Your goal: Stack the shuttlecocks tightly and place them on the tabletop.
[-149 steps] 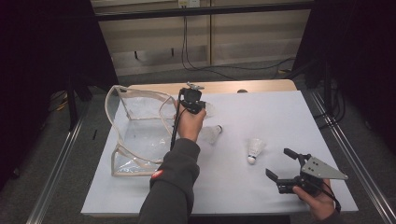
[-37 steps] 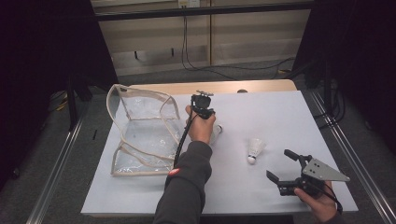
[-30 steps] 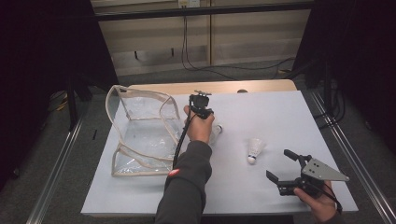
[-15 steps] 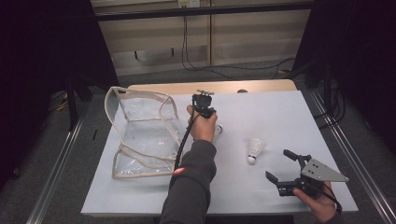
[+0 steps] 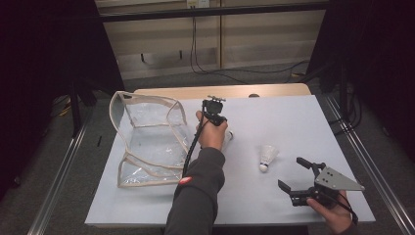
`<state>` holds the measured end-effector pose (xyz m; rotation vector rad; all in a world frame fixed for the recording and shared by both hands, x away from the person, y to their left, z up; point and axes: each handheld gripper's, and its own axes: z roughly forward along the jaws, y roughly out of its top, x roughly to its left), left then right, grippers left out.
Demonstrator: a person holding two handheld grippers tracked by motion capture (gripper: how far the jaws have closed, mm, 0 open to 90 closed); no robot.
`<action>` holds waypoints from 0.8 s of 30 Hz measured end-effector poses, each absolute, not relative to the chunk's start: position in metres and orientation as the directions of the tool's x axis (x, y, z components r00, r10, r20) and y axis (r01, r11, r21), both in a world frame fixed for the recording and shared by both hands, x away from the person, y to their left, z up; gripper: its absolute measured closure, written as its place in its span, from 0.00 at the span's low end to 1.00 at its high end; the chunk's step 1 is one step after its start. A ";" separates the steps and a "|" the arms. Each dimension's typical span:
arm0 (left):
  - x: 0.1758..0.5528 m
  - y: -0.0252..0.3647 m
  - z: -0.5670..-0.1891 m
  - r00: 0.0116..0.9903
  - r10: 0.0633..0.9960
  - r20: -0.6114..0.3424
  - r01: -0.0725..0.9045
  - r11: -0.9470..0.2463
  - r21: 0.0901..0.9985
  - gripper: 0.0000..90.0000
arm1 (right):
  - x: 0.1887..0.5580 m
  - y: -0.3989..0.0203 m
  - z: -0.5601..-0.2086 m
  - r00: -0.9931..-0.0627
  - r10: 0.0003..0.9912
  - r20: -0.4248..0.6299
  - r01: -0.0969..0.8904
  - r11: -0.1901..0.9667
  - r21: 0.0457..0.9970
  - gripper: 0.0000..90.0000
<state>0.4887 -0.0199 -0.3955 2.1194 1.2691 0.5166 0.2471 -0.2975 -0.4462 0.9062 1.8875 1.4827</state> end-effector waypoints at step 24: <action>0.488 -0.019 -0.390 0.417 0.909 -0.005 0.666 -0.301 0.682 0.76 | 0.246 -0.296 -0.446 -0.612 0.790 -0.027 0.165 0.161 0.973 0.03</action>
